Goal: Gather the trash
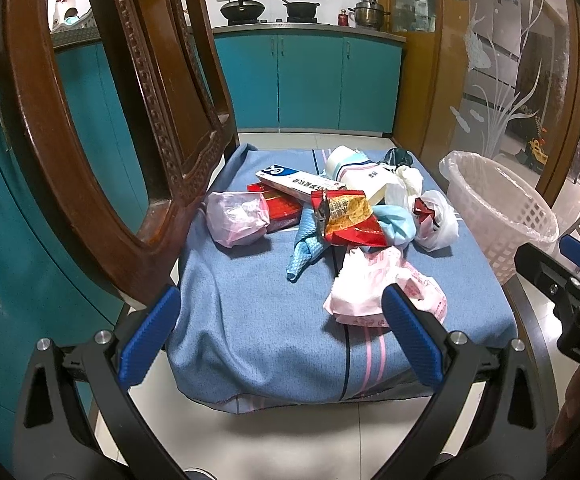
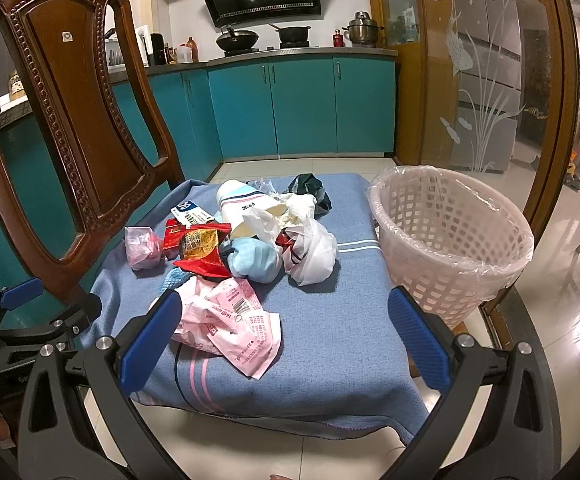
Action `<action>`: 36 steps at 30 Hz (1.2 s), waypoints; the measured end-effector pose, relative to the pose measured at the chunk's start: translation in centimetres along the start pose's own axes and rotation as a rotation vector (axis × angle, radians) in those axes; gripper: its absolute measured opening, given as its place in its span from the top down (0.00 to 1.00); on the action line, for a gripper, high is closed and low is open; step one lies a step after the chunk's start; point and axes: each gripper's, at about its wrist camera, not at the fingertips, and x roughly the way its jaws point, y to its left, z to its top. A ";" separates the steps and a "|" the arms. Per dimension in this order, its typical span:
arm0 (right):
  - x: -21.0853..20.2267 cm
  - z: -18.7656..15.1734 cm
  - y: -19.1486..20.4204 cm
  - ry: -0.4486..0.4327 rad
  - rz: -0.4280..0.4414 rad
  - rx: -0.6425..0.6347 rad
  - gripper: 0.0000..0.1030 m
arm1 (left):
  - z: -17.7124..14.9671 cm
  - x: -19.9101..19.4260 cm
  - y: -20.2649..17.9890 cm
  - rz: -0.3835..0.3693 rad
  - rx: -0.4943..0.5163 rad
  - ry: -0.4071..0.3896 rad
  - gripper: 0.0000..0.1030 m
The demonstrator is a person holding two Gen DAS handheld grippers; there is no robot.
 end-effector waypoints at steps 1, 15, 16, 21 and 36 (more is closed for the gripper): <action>0.0 0.0 0.0 0.002 0.000 0.000 0.02 | 0.0 0.0 0.0 0.002 0.002 0.003 0.03; 0.0 0.0 0.1 -0.008 0.005 0.000 0.02 | 0.0 0.0 0.0 -0.002 0.001 -0.009 0.03; 0.0 0.0 0.0 -0.011 0.010 0.007 0.02 | -0.1 -0.1 -0.1 -0.001 0.002 -0.010 0.03; 0.0 0.0 0.1 -0.008 0.004 -0.002 0.02 | -0.1 0.0 0.0 0.003 0.006 0.001 0.03; -0.2 0.1 -0.2 -0.026 0.008 0.013 0.02 | -0.9 0.5 -1.3 -0.004 0.116 -0.029 0.03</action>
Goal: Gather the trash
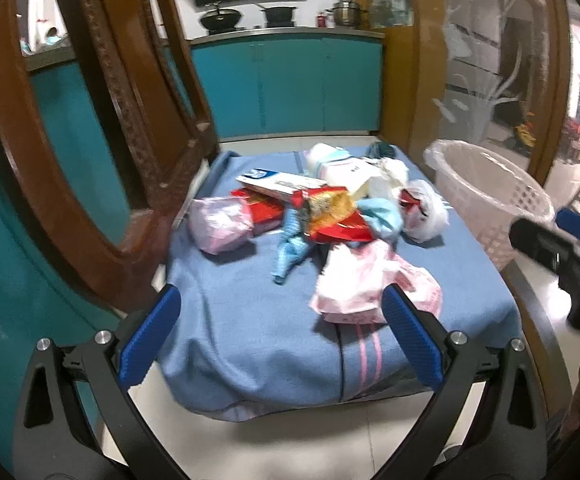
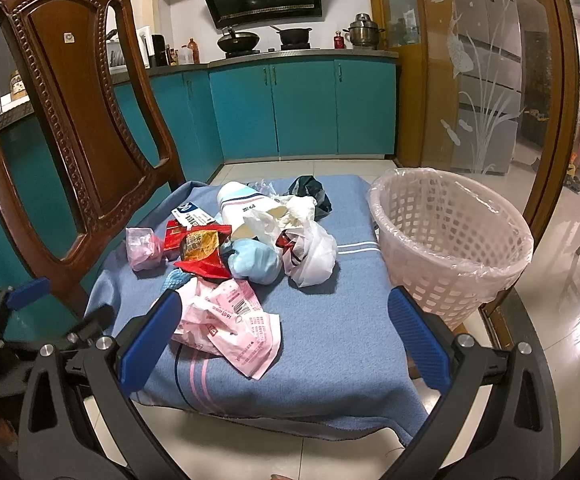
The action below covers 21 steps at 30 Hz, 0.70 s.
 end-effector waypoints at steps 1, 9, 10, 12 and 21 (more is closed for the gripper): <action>0.0 0.0 -0.1 0.001 0.001 0.005 0.02 | -0.4 0.4 0.2 -0.036 -0.040 0.011 0.03; -0.1 0.2 -0.4 0.003 0.000 0.000 0.02 | -2.5 3.1 -1.9 -0.199 -0.094 0.112 0.04; -0.2 0.3 -0.4 -0.003 0.004 0.005 0.02 | -2.7 3.3 -2.3 -0.216 -0.104 0.138 0.04; -0.2 0.3 -0.6 0.001 0.007 0.010 0.02 | -2.8 3.7 -2.9 -0.237 -0.109 0.149 0.04; -0.1 0.4 -1.7 0.000 0.016 0.048 0.02 | -0.3 7.1 -4.7 -0.222 -0.141 0.207 0.04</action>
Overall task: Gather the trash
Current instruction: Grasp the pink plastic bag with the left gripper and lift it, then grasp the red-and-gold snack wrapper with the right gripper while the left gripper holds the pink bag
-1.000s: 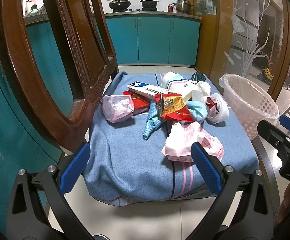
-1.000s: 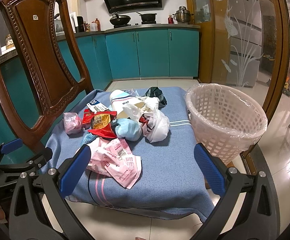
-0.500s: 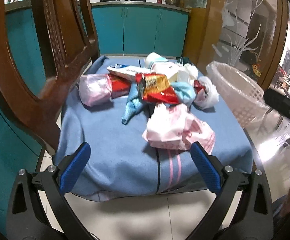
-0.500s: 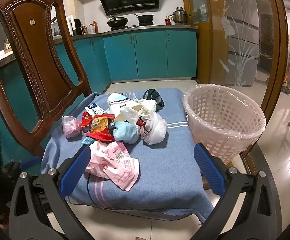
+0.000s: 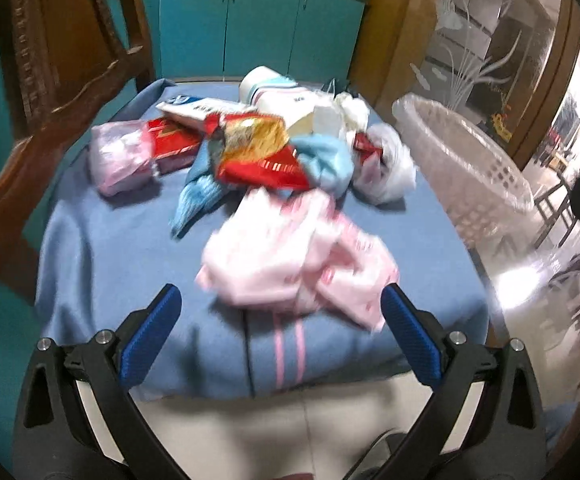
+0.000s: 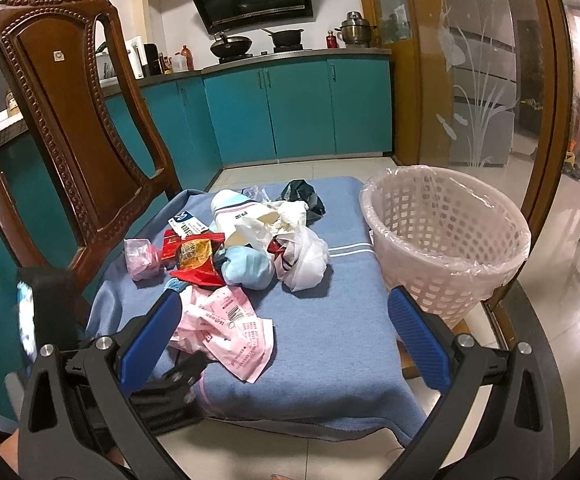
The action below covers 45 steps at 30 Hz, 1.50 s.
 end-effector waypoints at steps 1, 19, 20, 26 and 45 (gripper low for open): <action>0.1 0.0 -0.1 0.003 -0.002 0.001 0.02 | 0.5 0.4 -0.1 0.003 -0.005 -0.005 0.04; 1.5 -0.1 -0.8 0.058 0.023 0.015 0.02 | 2.0 -1.7 0.6 -0.078 0.100 -0.084 0.76; 1.7 -0.1 -0.8 0.073 0.032 0.025 0.02 | 2.1 -2.6 0.7 -0.069 0.120 -0.113 0.76; 3.2 -0.2 -0.5 0.081 0.037 0.041 0.02 | 2.9 -8.3 3.5 -0.033 0.100 -0.310 0.76; 14.0 -4.3 12.5 0.230 0.040 -0.537 0.36 | 4.5 -12.2 7.5 0.079 0.034 -0.453 0.75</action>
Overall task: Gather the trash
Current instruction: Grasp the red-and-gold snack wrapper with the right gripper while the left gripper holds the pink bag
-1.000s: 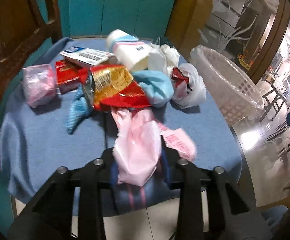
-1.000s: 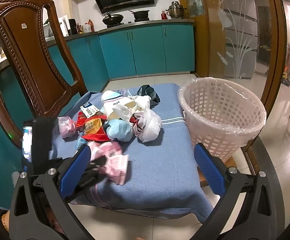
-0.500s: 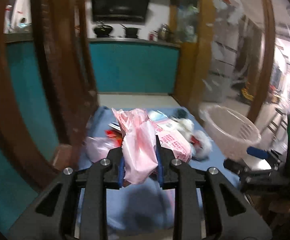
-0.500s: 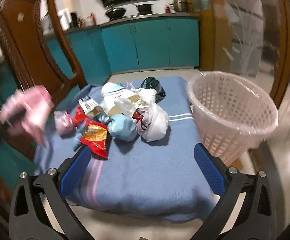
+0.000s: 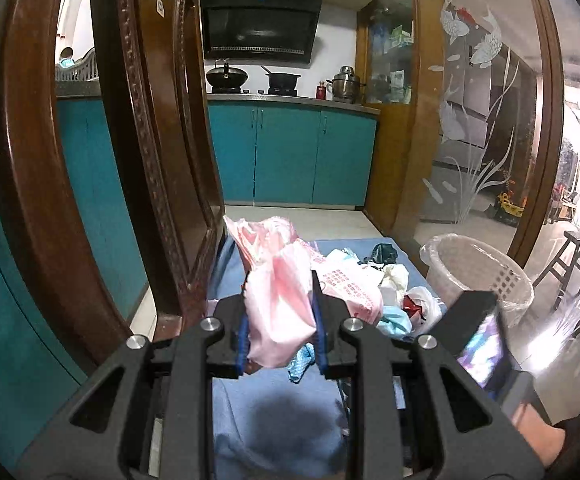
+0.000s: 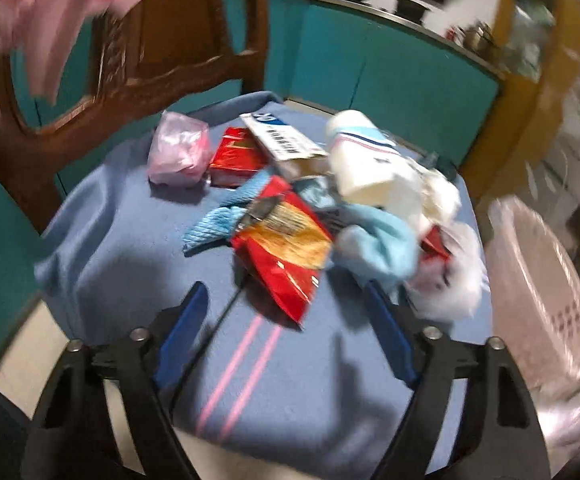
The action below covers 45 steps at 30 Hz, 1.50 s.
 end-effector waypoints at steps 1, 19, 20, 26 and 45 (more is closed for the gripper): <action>0.5 0.1 0.2 0.007 -0.004 -0.015 0.42 | 0.0 0.2 0.0 0.005 0.001 0.002 0.75; -13.3 -1.3 -10.2 -0.271 0.179 0.334 0.89 | -0.4 0.8 -0.9 -0.012 -0.001 0.055 0.74; -13.5 -1.5 -10.9 -0.271 0.184 0.365 0.89 | -0.6 0.9 -1.2 -0.019 0.004 0.064 0.74; -11.8 -1.6 -11.8 -0.207 0.163 0.423 0.89 | -1.4 1.9 -2.7 -0.029 0.022 0.128 0.73; -12.2 -2.8 -11.3 -0.216 0.125 0.411 0.89 | -2.8 2.6 -3.8 -0.031 -0.003 0.150 0.71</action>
